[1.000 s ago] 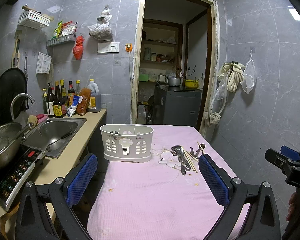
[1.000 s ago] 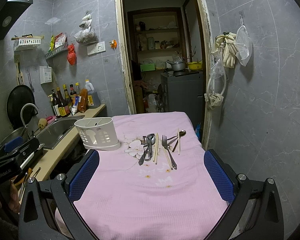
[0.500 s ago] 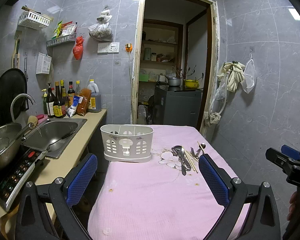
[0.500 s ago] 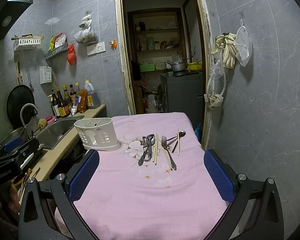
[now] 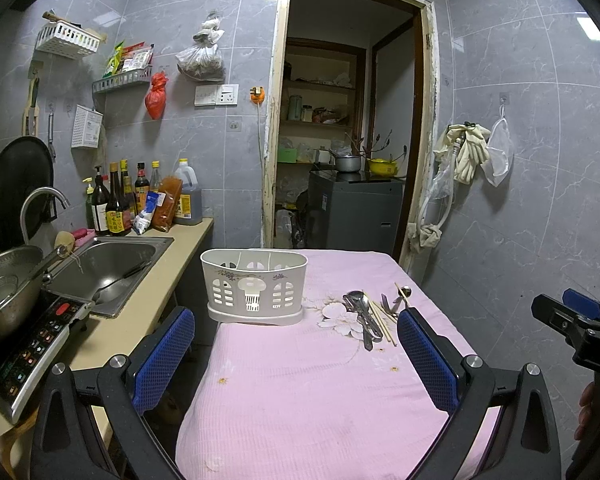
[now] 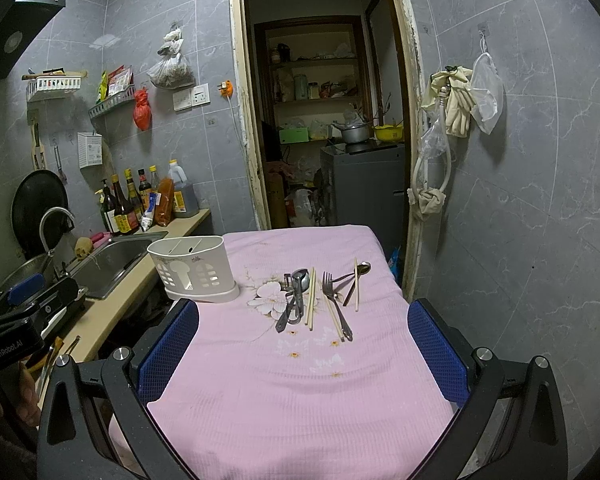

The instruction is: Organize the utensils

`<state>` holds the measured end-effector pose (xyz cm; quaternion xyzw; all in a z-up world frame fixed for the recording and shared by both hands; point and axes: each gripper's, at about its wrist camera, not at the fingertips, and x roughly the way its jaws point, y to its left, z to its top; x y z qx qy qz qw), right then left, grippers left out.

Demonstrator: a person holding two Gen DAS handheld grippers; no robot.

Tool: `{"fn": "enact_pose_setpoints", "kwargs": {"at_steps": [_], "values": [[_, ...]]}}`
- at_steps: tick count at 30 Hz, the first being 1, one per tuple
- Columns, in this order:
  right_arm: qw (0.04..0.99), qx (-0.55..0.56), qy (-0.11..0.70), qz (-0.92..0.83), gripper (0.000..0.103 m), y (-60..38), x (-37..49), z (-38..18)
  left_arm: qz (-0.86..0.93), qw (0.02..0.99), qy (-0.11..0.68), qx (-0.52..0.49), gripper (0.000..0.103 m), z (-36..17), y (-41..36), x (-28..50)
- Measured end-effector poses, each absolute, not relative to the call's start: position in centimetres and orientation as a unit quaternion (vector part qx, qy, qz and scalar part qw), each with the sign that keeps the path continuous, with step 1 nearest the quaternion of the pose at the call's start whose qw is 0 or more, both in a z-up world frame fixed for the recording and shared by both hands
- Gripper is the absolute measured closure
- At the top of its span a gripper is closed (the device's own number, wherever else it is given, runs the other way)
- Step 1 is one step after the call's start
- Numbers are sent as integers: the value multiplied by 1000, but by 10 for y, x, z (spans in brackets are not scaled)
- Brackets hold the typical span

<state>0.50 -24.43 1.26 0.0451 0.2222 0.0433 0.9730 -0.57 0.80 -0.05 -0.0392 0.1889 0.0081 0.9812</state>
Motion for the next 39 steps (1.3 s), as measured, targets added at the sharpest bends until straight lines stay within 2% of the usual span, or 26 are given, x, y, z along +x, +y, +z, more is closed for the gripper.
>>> {"fn": "enact_pose_setpoints", "kwargs": {"at_steps": [39], "values": [[976, 56, 210, 12, 1, -252, 4, 19, -16, 980, 193, -49, 1, -2, 14, 7]]}}
